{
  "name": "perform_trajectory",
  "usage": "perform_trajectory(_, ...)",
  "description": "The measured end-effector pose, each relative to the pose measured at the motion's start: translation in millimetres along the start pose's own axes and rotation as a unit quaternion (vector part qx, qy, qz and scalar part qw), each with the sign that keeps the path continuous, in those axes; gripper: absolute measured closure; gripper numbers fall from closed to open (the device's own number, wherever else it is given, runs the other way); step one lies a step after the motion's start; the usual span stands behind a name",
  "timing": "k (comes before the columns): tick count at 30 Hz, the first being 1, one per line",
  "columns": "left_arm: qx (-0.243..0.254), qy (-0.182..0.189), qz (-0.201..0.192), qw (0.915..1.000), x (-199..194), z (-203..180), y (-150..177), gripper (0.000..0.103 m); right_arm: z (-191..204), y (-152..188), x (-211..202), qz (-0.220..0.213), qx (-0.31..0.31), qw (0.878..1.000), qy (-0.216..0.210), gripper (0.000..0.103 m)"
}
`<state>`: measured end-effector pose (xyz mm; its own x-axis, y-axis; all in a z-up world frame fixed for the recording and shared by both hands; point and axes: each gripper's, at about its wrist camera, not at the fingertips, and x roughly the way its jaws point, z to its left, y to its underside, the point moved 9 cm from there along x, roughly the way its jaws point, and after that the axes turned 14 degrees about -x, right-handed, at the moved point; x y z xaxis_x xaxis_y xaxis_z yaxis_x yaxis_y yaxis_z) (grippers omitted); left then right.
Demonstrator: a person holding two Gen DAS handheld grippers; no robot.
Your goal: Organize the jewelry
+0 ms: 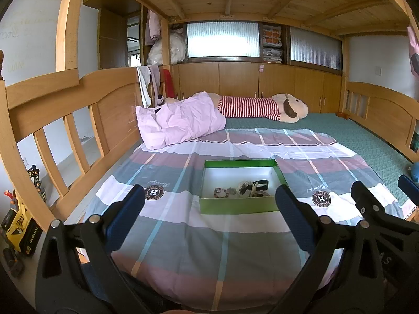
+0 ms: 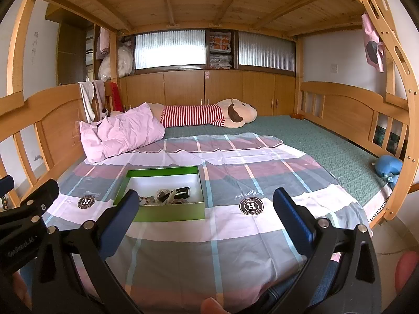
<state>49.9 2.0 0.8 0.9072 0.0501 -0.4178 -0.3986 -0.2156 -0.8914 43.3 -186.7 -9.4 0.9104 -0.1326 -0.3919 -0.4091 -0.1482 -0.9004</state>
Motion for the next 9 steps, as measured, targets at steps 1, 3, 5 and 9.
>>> perform_trajectory(1, 0.001, 0.000, 0.002, 1.0000, 0.6, 0.2, 1.2, 0.004, -0.1, 1.4, 0.6, 0.001, 0.001, 1.000, -0.001, 0.003)
perform_trajectory(3, 0.001, 0.001, 0.003, 1.0000, 1.1, -0.9, 0.9, 0.004, 1.5, 4.0, 1.7, 0.003, 0.001, 1.000, -0.001, 0.003)
perform_trajectory(5, 0.002, -0.001, 0.005, 1.0000, 2.5, -1.3, 2.1, 0.004, 1.8, 5.9, 3.0, 0.006, 0.000, 1.000, 0.000, 0.003)
perform_trajectory(9, 0.002, 0.000, 0.011, 0.9999, 6.8, -2.2, 3.0, 0.004, 2.4, 6.4, 6.6, 0.010, 0.000, 1.000, -0.001, 0.003)
